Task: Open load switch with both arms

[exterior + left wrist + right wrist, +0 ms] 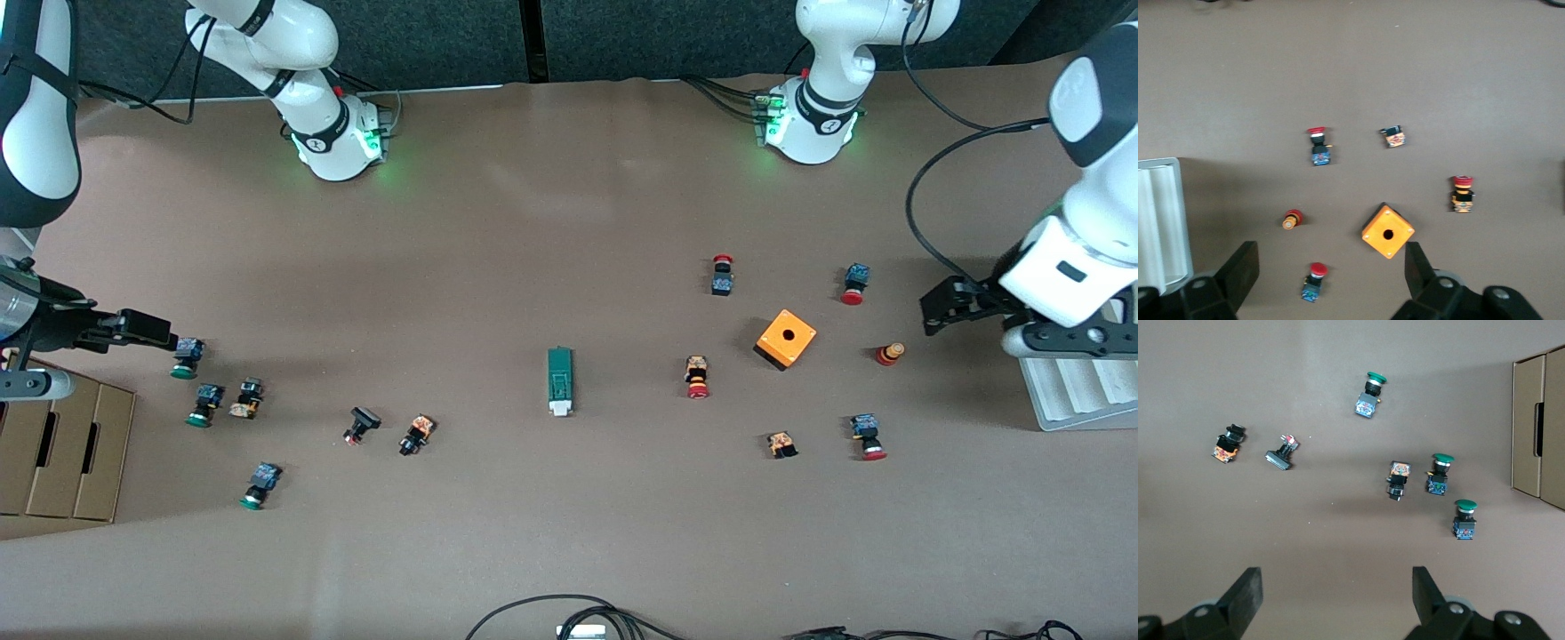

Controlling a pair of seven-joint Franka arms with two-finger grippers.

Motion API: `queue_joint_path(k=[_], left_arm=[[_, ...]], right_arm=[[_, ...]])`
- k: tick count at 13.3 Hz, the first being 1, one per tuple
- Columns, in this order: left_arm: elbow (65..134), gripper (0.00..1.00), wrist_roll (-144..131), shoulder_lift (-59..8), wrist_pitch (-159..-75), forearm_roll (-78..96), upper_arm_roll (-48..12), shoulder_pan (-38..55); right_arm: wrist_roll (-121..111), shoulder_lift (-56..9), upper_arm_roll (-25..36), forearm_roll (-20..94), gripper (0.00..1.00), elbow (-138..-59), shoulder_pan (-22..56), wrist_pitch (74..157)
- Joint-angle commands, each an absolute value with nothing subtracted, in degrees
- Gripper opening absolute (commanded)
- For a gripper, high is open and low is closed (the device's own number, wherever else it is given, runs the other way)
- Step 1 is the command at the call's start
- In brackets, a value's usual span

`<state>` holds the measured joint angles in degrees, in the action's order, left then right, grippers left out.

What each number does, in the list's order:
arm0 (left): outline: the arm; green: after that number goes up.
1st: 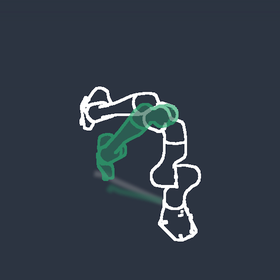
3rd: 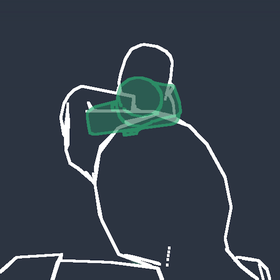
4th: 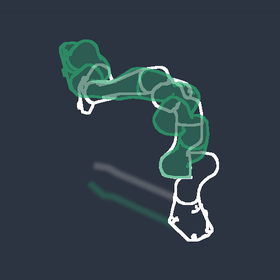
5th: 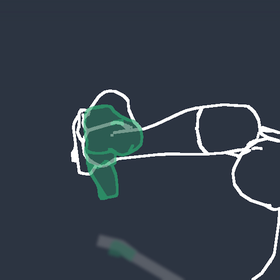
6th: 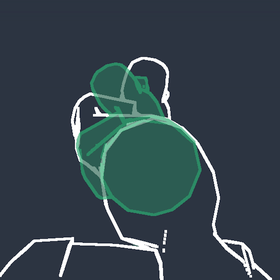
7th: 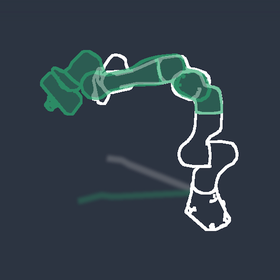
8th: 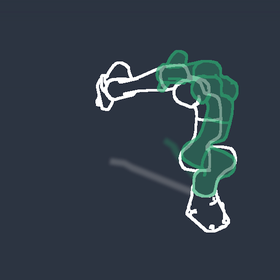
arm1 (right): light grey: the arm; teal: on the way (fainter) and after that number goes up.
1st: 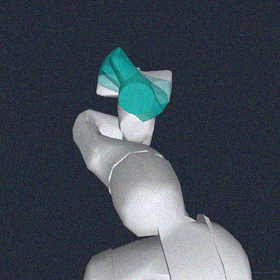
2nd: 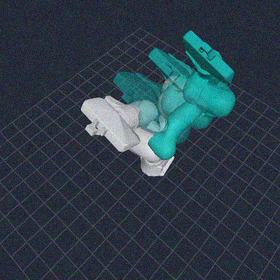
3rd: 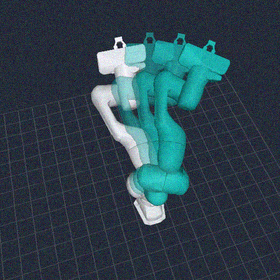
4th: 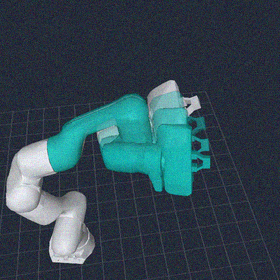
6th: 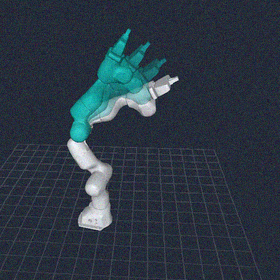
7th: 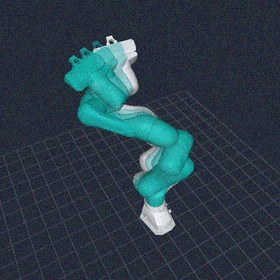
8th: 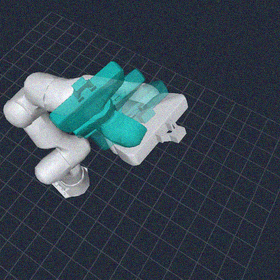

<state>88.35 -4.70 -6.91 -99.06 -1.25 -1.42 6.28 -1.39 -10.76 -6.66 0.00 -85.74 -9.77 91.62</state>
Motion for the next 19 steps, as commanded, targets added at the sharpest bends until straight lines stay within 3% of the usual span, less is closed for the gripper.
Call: queue_joint_path(k=[1, 6, 14, 19], left_arm=[[87.1, 0.93, -12.0, -7.1, -99.1, -1.0, -3.8, 9.0], [88.1, 0.95, -30.3, -8.1, -102.6, -1.2, -9.6, 12.7], [88.9, 0.96, -56.9, -16.1, -116.4, -10.5, -9.5, 29.2], [92.1, 0.98, -71.9, -24.3, -132.9, -25.0, -9.6, 35.9]], right_arm=[[-2.3, -11.7, -6.6, 1.1, 1.00, -85.7, -10.1, 91.8], [-3.3, -12.3, -6.5, 1.1, 1.00, -85.7, -10.2, 91.9], [-5.1, -12.7, -6.5, 1.1, 1.00, -85.7, -10.7, 91.9], [-5.2, -13.4, -6.6, 1.1, 1.00, -85.7, -10.3, 91.9]])
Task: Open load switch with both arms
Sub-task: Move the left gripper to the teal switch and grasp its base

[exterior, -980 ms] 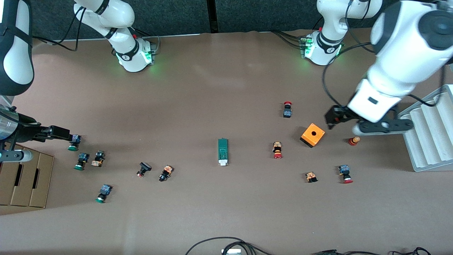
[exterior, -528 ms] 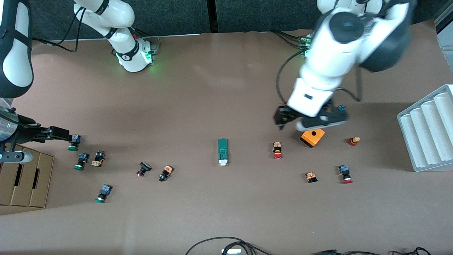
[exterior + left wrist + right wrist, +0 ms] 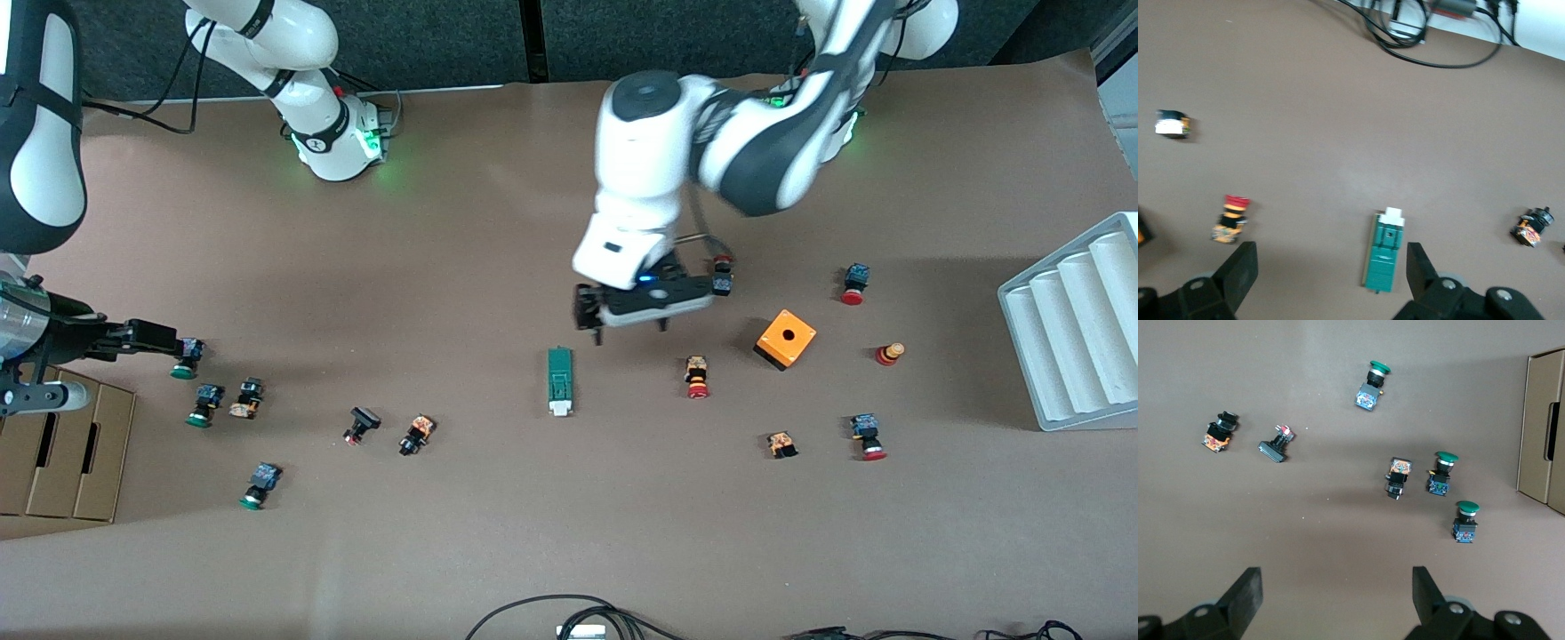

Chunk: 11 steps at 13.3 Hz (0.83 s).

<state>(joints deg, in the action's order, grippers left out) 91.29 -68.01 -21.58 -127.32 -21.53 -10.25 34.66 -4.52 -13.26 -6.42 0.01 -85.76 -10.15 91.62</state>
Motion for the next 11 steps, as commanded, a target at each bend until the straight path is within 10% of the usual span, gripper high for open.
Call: queue_joint_path(k=[1, 11], left_arm=[[92.7, 0.98, -74.1, -25.9, -135.8, -27.1, -9.6, 36.3], [92.8, 0.98, -111.4, -39.5, -137.9, -68.9, -9.5, 44.6]], right_arm=[[-5.2, -13.5, -6.8, 1.1, 1.00, -85.7, -10.2, 91.9], [-13.3, -16.7, -7.0, 2.1, 1.00, -85.7, -9.4, 93.7]])
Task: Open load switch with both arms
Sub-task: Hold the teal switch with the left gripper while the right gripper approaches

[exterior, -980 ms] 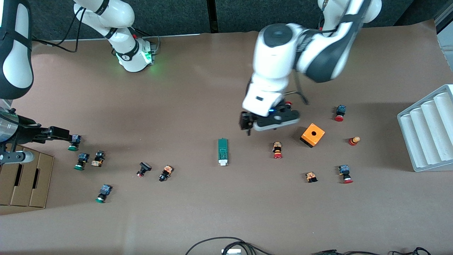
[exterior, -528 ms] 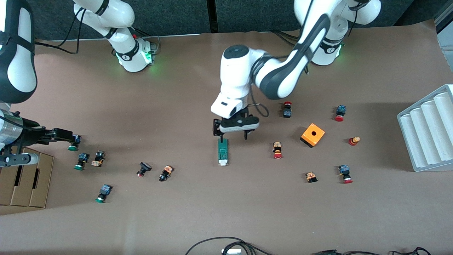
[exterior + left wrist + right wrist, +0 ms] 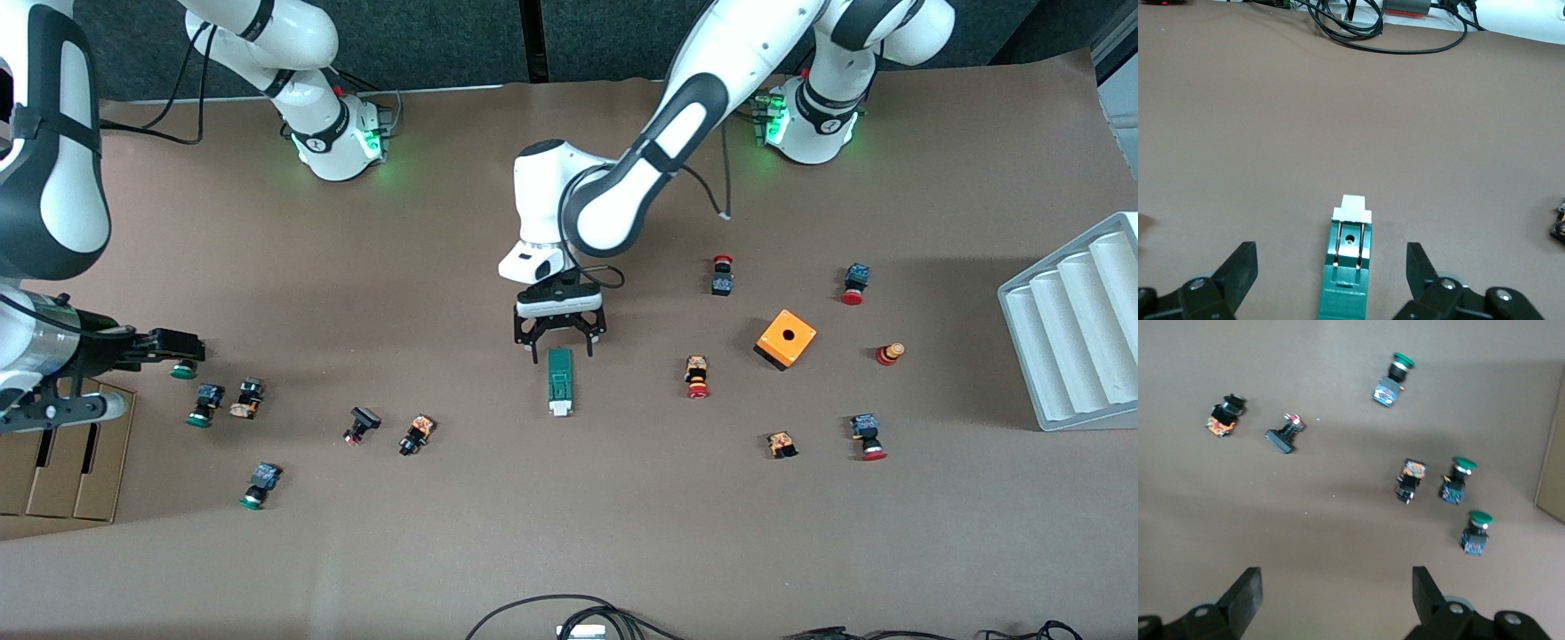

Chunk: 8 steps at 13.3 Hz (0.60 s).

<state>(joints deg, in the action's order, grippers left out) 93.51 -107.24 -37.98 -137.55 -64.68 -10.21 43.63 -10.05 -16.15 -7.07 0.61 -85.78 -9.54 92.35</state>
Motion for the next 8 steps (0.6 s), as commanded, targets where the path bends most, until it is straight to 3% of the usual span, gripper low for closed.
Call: queue_joint_path(k=[1, 6, 8], left_arm=[[92.6, 0.98, -112.8, -40.8, -137.9, -71.6, -9.5, 44.6], [92.0, 0.96, -132.9, -46.8, -137.3, -90.6, -9.5, 46.4], [91.1, 0.96, -133.9, -49.2, -133.4, -92.1, -9.3, 48.4]], right_arm=[[-16.0, -17.8, -7.1, 2.6, 1.00, -85.7, -9.6, 93.7], [-37.9, -20.9, -6.6, 4.6, 1.00, -85.7, -10.1, 96.1], [-40.5, -22.1, -7.0, 4.7, 1.00, -85.7, -9.5, 96.2]])
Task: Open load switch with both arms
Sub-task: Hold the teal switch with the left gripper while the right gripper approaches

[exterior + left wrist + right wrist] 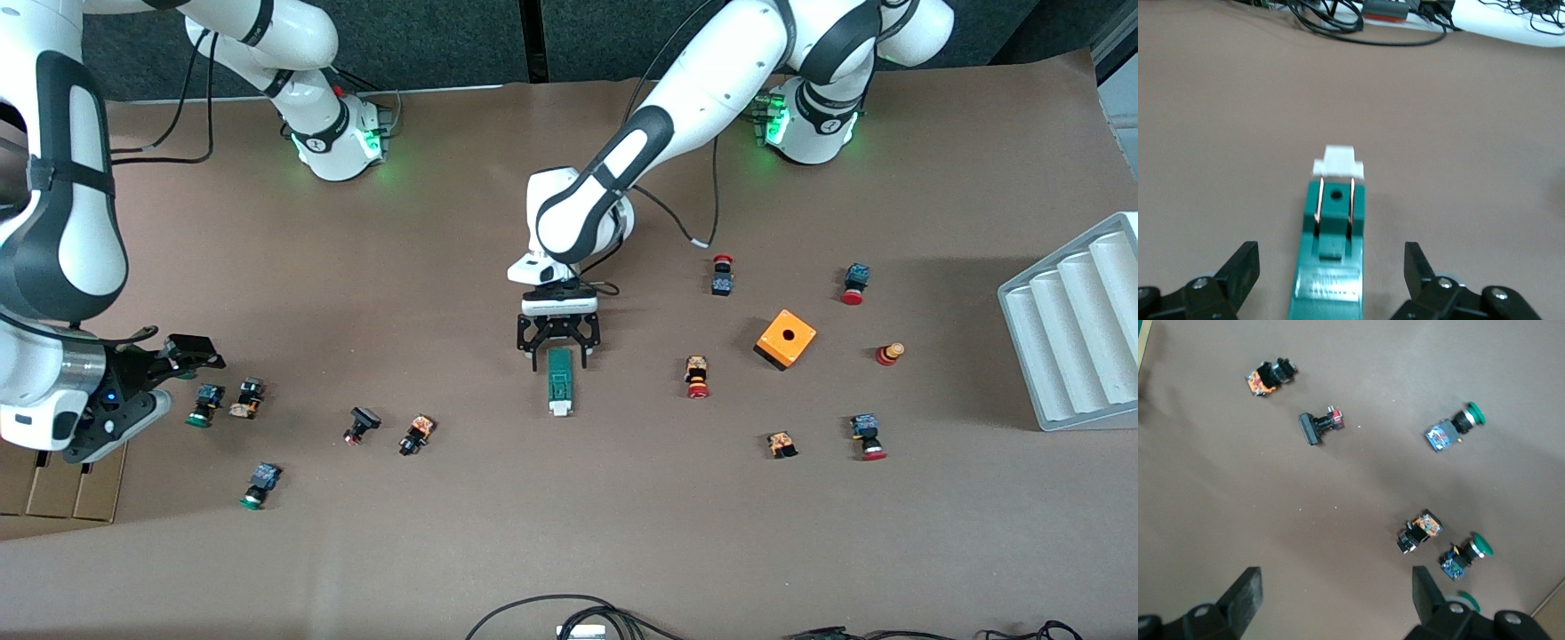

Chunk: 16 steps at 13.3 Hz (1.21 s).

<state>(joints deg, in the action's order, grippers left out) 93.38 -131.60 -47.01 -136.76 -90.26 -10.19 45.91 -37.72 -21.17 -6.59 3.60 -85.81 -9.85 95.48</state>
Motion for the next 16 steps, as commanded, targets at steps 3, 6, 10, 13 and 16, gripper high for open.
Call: queue_joint_path(k=[3, 6, 10, 13, 16], left_arm=[[88.2, 0.94, -133.9, -52.4, -130.2, -92.5, -9.3, 50.1], [88.7, 0.89, -136.2, -52.3, -128.5, -93.0, -9.2, 51.3], [91.0, 0.85, -140.8, -52.2, -126.0, -97.3, -9.2, 51.9], [91.1, 0.85, -143.0, -52.5, -124.7, -98.2, -9.2, 52.4], [91.1, 0.82, -142.8, -53.7, -121.7, -98.7, -9.2, 53.3]], right_arm=[[-40.6, -22.5, -7.0, 4.7, 1.00, -85.7, -6.0, 98.7], [-40.5, -23.2, -7.0, 4.7, 1.00, -85.7, -2.6, 103.3], [-40.7, -23.9, -7.1, 4.8, 1.00, -85.7, -1.1, 104.2], [-45.5, -25.4, -7.1, 6.3, 1.00, -85.6, -1.0, 105.2], [-46.2, -27.3, -7.0, 10.5, 1.00, -85.6, 1.1, 107.1]])
